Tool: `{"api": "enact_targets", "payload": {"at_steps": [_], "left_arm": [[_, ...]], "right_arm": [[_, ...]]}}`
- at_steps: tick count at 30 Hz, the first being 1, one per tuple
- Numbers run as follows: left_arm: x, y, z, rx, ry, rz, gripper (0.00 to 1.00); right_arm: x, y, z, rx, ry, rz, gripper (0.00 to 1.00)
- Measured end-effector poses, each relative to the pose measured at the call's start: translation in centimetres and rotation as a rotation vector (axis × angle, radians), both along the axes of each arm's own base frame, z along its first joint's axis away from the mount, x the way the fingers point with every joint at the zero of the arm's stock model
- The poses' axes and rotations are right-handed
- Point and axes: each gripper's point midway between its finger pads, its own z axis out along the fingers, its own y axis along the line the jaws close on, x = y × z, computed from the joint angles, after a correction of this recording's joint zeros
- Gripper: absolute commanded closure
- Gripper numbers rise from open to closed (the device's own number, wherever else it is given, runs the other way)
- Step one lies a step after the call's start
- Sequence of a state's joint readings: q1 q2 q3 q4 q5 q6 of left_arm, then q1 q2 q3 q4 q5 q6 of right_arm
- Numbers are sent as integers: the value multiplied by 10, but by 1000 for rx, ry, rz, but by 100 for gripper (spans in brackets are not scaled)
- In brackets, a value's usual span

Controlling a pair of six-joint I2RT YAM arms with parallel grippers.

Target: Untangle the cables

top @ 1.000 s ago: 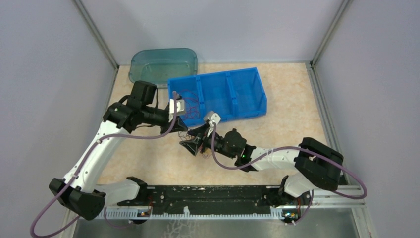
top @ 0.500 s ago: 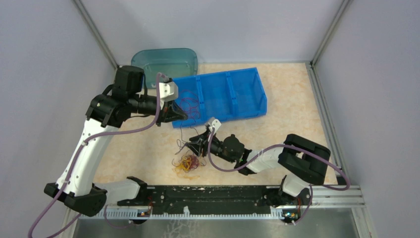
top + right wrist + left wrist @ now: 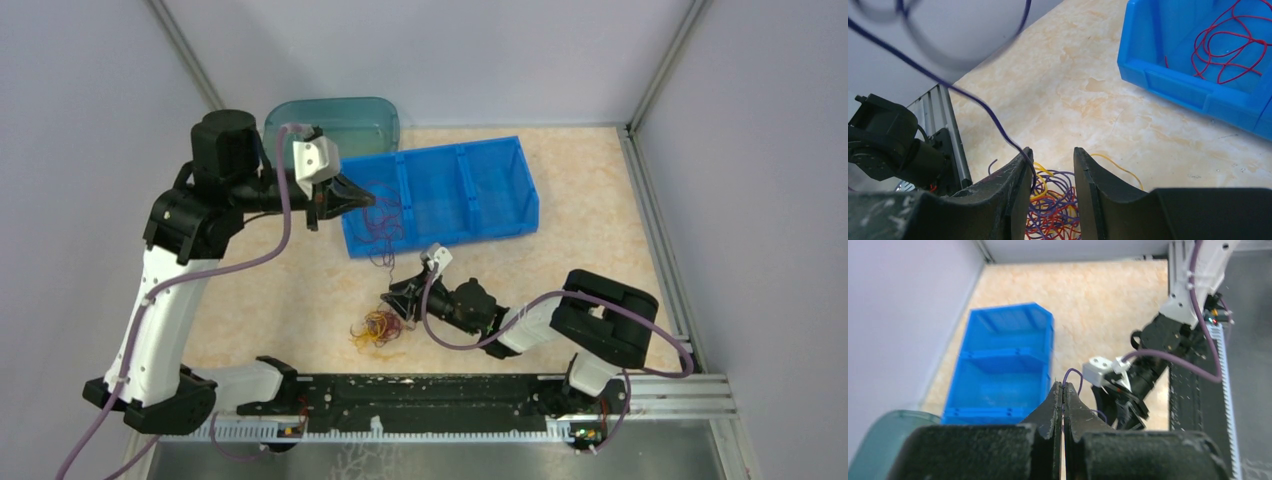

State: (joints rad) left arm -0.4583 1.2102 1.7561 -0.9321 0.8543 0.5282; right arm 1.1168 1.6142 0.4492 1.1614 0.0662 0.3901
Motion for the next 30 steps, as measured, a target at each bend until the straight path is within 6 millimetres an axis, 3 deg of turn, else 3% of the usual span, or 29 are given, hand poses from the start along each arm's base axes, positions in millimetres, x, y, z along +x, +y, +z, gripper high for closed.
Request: {"api": "enact_targets", "payload": {"at_steps": [8, 25, 30], "left_arm": [[6, -1, 62, -124, -180, 37, 100], [1, 13, 144, -292, -466, 112, 100], [3, 19, 165, -334, -549, 153, 100]], "right_arm": [[0, 0, 0, 6, 5, 0, 64], [0, 1, -9, -1, 29, -1, 63], [0, 1, -30, -44, 55, -3, 62]]}}
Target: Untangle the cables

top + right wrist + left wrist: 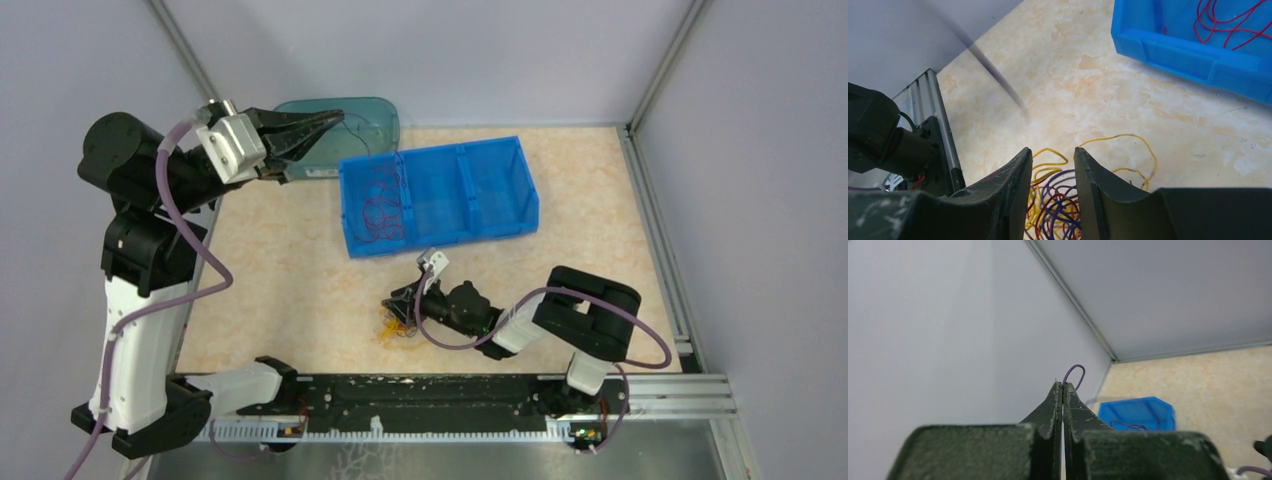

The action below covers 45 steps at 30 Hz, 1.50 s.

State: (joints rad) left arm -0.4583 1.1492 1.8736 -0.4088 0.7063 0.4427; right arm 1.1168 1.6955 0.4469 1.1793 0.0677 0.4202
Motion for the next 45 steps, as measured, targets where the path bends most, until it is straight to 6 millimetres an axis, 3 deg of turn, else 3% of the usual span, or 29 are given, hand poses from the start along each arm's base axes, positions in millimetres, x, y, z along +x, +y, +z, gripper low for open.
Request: {"api": "enact_targets", "payload": {"at_steps": [11, 16, 18, 20, 24, 25, 28, 33, 38, 41, 45], "left_arm": [[-8, 31, 74, -130, -313, 165, 100], [-11, 39, 90, -152, -385, 207, 100], [-11, 39, 90, -149, -390, 209, 100], [-8, 38, 84, -139, -382, 210, 100], [2, 32, 61, -97, -343, 206, 100], [4, 30, 56, -86, -331, 203, 100], [14, 23, 31, -39, -270, 186, 100], [28, 6, -28, 70, -120, 123, 100], [28, -6, -67, 136, -8, 49, 100], [24, -10, -78, 150, 35, 7, 100], [18, -13, -83, 152, 70, -34, 100]], "right_arm": [[0, 0, -19, -30, 35, -5, 59], [0, -4, -15, -26, 31, -14, 44], [0, -8, -1, -16, 22, -22, 39], [2, -13, 25, 18, -9, -33, 35], [8, -31, 109, 146, -108, -65, 25], [12, -36, 120, 162, -122, -80, 24], [17, -51, 162, 201, -182, -100, 20], [18, -70, 225, 229, -296, -96, 17], [24, -72, 269, 204, -394, -89, 17], [34, -69, 290, 192, -445, -84, 18], [46, -54, 288, 148, -464, -38, 22]]}}
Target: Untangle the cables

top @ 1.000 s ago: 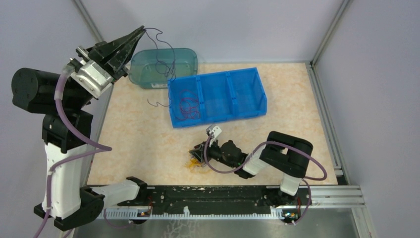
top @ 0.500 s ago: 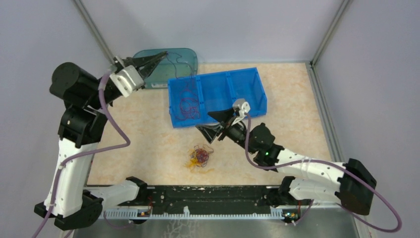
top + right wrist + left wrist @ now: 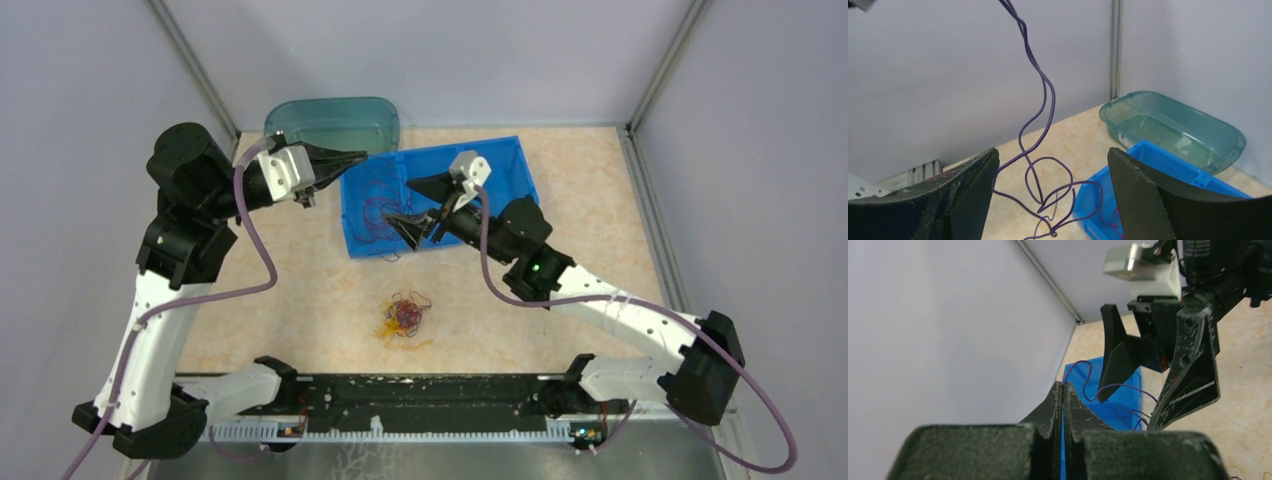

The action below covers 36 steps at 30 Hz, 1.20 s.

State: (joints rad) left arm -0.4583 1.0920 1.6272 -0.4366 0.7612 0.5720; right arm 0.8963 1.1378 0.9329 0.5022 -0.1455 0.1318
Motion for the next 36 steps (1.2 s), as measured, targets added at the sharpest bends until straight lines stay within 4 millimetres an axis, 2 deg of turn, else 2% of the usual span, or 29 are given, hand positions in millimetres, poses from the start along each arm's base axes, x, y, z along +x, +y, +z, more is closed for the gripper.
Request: {"api": "enact_targets", "payload": {"at_steps": [3, 5, 8, 10, 11, 15, 18, 19, 21, 23, 24, 25, 26, 28, 31, 36], "left_arm": [[-1, -2, -5, 3, 19, -17, 100], [0, -4, -11, 7, 41, -25, 100], [5, -8, -21, 13, 72, -31, 100], [11, -11, -26, 15, 92, -33, 100], [14, -13, -28, 15, 101, -33, 100], [30, -22, -33, 9, 121, -32, 100], [46, -31, -41, 12, 139, -28, 98], [53, -34, -45, 15, 147, -25, 93], [69, -41, -55, 19, 168, -13, 66], [88, -50, -70, 27, 200, 4, 52], [99, -54, -79, 35, 218, 15, 35], [110, -58, -90, 45, 243, 26, 9], [121, -61, -101, 57, 268, 42, 1], [142, -66, -126, 83, 332, 84, 0], [148, -62, -141, 109, 377, 124, 0], [138, -34, -131, 104, 379, 191, 0]], "right_arm": [[2, 15, -19, -61, 18, 50, 32], [4, 23, -33, -100, 31, 67, 43], [10, 26, -48, -135, 51, 62, 69], [17, 22, -47, -135, 45, 35, 92], [22, 19, -44, -123, 43, 12, 100], [46, 2, -38, -98, 36, -93, 100], [70, -17, -36, -87, 43, -196, 100], [78, -24, -36, -83, 44, -228, 100], [96, -35, -38, -80, 44, -292, 100], [113, -42, -42, -83, 48, -344, 100], [124, -46, -48, -91, 56, -372, 100], [135, -49, -54, -101, 64, -399, 100], [144, -51, -61, -111, 73, -421, 100], [164, -54, -77, -139, 93, -463, 100], [193, -56, -105, -191, 126, -509, 100], [237, -51, -146, -261, 161, -558, 100]]}}
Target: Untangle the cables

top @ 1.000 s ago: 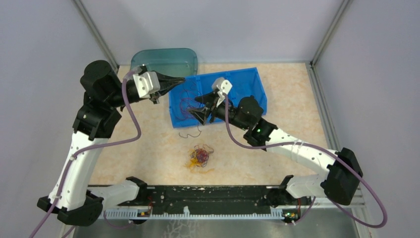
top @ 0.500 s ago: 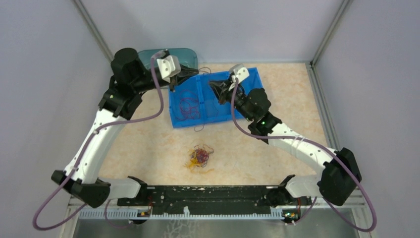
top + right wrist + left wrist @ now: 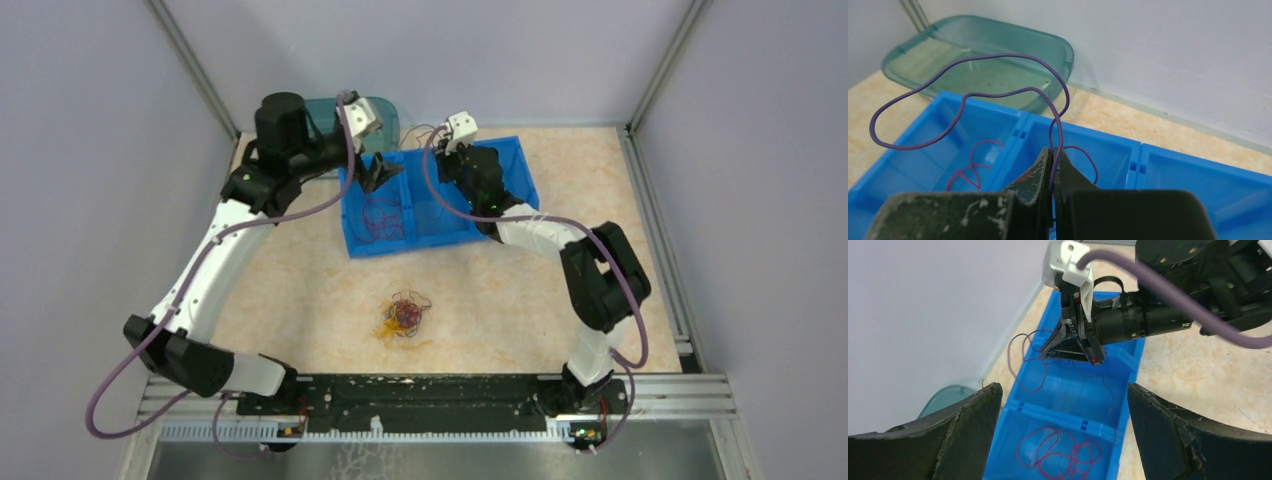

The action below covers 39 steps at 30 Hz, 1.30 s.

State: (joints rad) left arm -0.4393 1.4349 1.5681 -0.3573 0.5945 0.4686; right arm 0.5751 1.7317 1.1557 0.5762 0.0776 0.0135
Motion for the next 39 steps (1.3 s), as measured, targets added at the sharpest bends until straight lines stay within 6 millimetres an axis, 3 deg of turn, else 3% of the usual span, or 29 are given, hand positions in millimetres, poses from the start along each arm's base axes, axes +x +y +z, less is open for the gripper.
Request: {"api": "enact_targets", "payload": {"at_steps": [5, 7, 10, 14, 19, 23, 30, 31, 34, 36, 39], "left_arm": [[-11, 53, 18, -29, 19, 119, 0], [-16, 72, 16, -34, 44, 162, 0], [-29, 82, 5, -28, 82, 178, 0], [-46, 86, -11, -16, 123, 174, 0], [-55, 89, -24, -7, 153, 176, 0], [-56, 92, -32, -2, 181, 189, 0], [-39, 123, -56, 8, 242, 308, 0], [-35, 129, -62, 11, 256, 330, 0], [-23, 145, -88, 28, 306, 391, 0], [-19, 152, -112, 49, 347, 419, 1], [-17, 157, -146, 86, 402, 439, 3]], "right_arm": [[27, 8, -39, -72, 34, -22, 100], [34, 7, -53, -105, 44, -40, 100], [40, -3, -72, -154, 69, -85, 100], [54, -20, -61, -150, 59, -144, 100], [73, -30, -19, -97, -8, -166, 100], [68, -22, -17, -76, -4, -123, 100], [30, 11, -77, -145, 127, -7, 100], [27, 15, -81, -148, 144, 3, 96], [17, 24, -94, -147, 202, 22, 63], [15, 23, -103, -150, 253, 16, 52], [12, 19, -110, -146, 318, 1, 45]]}}
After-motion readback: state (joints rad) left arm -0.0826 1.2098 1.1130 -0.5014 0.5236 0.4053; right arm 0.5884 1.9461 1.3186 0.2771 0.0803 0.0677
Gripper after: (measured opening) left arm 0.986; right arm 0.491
